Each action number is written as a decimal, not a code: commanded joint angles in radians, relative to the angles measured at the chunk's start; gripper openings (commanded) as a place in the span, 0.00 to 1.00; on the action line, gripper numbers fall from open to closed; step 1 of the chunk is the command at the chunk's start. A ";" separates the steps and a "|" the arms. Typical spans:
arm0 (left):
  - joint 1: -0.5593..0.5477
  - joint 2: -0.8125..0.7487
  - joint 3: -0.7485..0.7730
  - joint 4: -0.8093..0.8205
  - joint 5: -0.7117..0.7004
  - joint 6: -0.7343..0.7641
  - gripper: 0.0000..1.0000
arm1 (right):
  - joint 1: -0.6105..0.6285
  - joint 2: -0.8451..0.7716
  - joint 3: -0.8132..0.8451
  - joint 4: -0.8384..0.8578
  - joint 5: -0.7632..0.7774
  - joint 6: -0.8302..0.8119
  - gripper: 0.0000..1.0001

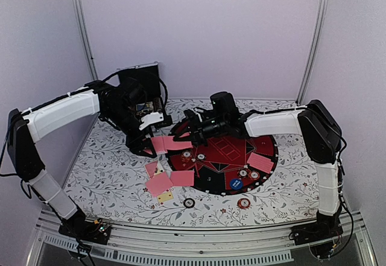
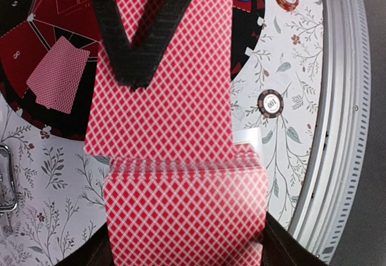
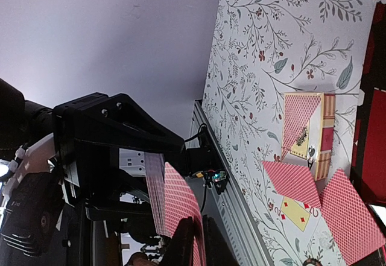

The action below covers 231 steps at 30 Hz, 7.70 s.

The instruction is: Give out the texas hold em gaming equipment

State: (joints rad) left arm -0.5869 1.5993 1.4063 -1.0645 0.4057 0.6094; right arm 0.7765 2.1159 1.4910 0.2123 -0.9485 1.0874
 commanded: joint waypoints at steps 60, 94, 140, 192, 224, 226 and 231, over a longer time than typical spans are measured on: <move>0.042 -0.050 -0.037 -0.028 0.038 0.013 0.00 | 0.047 0.500 0.882 -0.962 1.702 -1.075 0.00; 0.052 -0.032 -0.018 -0.039 0.040 0.016 0.00 | 0.048 0.547 0.817 -0.910 1.581 -1.103 0.62; 0.052 -0.038 -0.036 -0.032 0.054 0.016 0.00 | -0.213 0.178 0.210 -0.608 0.538 -0.570 0.73; 0.052 -0.021 0.004 -0.029 0.049 0.000 0.00 | 0.078 -0.016 -0.024 0.058 0.055 -0.084 0.85; 0.045 -0.013 0.011 -0.018 0.059 -0.007 0.00 | 0.174 0.269 0.291 0.136 0.016 0.068 0.85; 0.045 -0.015 0.011 -0.017 0.058 -0.007 0.00 | 0.171 0.271 0.285 0.133 0.015 0.068 0.85; 0.045 -0.019 0.013 -0.018 0.062 -0.007 0.00 | 0.152 0.259 0.235 0.134 0.026 0.069 0.81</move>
State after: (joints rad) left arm -0.5449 1.5814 1.3891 -1.0935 0.4400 0.6086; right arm 0.9421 2.3722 1.7611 0.3325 -0.9264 1.1526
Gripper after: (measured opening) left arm 0.659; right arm 0.826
